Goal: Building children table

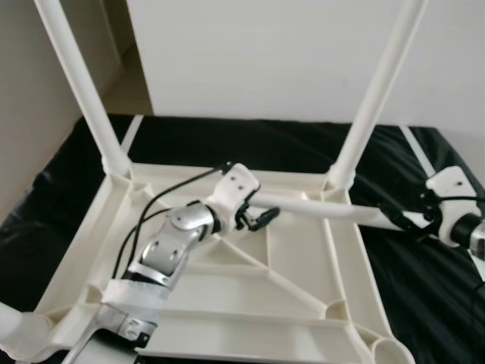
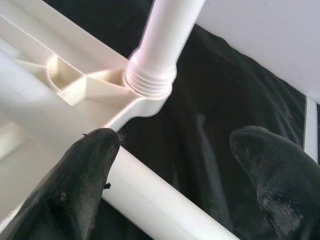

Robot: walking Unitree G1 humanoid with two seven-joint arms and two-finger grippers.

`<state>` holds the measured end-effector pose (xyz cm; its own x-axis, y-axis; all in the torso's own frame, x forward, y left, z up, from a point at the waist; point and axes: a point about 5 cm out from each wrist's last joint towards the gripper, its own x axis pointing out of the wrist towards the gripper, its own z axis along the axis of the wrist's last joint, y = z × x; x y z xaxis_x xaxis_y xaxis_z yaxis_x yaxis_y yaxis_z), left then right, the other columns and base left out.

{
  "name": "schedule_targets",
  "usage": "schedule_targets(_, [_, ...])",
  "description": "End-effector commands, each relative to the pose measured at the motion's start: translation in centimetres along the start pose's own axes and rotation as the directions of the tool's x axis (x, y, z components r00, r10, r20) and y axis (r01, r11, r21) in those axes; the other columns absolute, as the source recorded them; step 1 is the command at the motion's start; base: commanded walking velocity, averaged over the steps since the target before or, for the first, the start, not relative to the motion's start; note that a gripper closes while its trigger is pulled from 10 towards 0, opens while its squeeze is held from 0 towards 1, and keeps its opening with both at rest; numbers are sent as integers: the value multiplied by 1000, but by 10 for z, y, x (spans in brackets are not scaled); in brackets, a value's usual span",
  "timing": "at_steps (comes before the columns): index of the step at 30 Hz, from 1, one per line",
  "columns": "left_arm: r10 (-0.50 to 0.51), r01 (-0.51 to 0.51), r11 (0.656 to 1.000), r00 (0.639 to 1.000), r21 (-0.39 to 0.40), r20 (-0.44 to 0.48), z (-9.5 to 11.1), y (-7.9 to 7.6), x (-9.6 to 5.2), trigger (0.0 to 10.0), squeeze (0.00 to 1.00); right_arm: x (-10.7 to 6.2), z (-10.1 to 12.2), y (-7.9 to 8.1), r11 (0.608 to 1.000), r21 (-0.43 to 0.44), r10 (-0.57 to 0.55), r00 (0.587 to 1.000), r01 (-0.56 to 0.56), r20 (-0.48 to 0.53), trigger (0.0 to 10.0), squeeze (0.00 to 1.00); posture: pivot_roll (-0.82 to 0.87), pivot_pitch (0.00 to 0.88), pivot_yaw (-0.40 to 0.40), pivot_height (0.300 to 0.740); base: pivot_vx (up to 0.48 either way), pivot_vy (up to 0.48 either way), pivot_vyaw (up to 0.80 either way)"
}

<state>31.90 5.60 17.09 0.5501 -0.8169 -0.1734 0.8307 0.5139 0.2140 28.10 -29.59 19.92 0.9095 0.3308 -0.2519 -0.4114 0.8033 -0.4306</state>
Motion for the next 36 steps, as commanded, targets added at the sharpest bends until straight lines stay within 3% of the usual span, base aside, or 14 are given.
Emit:
schedule_targets(1, [192,-192,981,981,12,-3,0,12,-1,10000,0,-6,1,-2,1000,11,21,1000,-21,0,10000,0,-45,56,-27,740,0,0,0])
schedule_targets(4, [200,-200,980,980,6,-4,-1,13,-1,10000,0,-16,8,3,994,19,105,994,-105,26,10000,0,-47,57,-23,740,0,0,0])
schedule_targets(11, [201,-201,980,979,7,-7,-2,14,1,10000,0,-22,2,0,995,8,97,995,-97,2,10000,0,-51,55,-19,740,0,0,0])
schedule_targets(14, [186,-186,983,983,1,2,-1,11,4,10000,0,-10,-9,-17,993,18,-118,993,118,15,10000,0,-57,49,-13,740,0,0,0])
schedule_targets(16, [181,-181,983,983,-1,5,0,11,5,10000,0,-8,-10,-19,987,23,-162,987,161,18,10000,0,-57,49,-13,740,0,0,0])
schedule_targets(19, [172,-172,985,985,4,6,0,9,5,10000,0,-1,-18,-19,973,52,-224,975,223,4,10000,0,-52,46,-14,740,0,0,0])
schedule_targets(21, [164,-164,986,986,13,6,0,8,4,10000,0,15,-34,-11,947,78,-308,950,311,-38,10000,0,-39,46,-16,740,0,0,0])
schedule_targets(28, [175,-175,984,985,19,2,-1,10,1,10000,0,20,-46,-3,955,48,-289,954,293,-81,10000,0,-33,48,-17,740,0,0,0])
schedule_targets(36, [191,-191,982,982,11,-5,-2,11,-5,10000,0,17,-64,-12,946,36,-314,937,323,-151,10000,0,-15,91,-26,740,0,0,0])
